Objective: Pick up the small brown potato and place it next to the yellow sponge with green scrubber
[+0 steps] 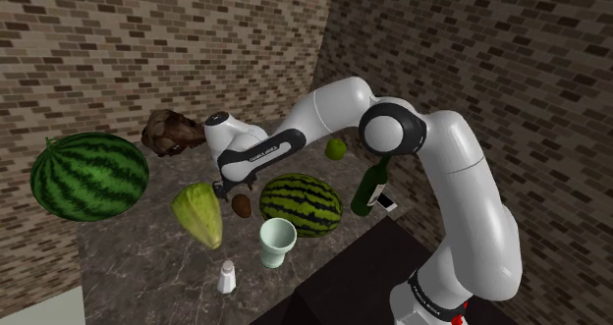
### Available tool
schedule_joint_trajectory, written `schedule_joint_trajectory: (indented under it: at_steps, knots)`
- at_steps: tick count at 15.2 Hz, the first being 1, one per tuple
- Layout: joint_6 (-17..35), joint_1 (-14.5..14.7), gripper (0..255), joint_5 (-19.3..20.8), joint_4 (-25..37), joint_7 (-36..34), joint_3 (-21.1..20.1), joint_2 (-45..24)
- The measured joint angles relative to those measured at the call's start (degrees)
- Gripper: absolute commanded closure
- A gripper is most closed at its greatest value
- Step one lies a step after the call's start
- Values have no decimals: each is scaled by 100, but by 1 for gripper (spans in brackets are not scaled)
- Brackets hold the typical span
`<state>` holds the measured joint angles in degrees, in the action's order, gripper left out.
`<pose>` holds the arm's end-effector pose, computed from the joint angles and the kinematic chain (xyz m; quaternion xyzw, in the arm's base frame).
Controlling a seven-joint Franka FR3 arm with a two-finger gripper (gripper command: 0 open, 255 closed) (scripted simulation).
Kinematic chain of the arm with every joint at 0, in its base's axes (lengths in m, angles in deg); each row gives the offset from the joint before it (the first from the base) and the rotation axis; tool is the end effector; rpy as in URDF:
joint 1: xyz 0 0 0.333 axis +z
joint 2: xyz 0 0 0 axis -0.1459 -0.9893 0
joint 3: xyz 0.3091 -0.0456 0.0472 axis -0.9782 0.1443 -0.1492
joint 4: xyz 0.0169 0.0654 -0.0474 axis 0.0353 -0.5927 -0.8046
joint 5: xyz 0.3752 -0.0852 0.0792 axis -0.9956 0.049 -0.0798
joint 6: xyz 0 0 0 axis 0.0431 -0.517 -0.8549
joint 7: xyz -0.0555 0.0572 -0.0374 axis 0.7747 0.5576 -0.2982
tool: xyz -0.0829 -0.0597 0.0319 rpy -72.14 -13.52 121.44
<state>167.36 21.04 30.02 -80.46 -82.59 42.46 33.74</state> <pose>0.6403 0.2537 0.1590 0.9915 -0.0416 -0.0225 0.1210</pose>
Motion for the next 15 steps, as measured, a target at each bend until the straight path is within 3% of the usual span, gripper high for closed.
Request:
schedule_joint_trajectory:
  at_steps: [9,10,15]
  knots:
    - [186,15,0,45,-28,-20,30,-223]
    - [190,16,255,45,-29,-16,28,-235]
    - [196,10,255,47,-35,-9,29,-234]
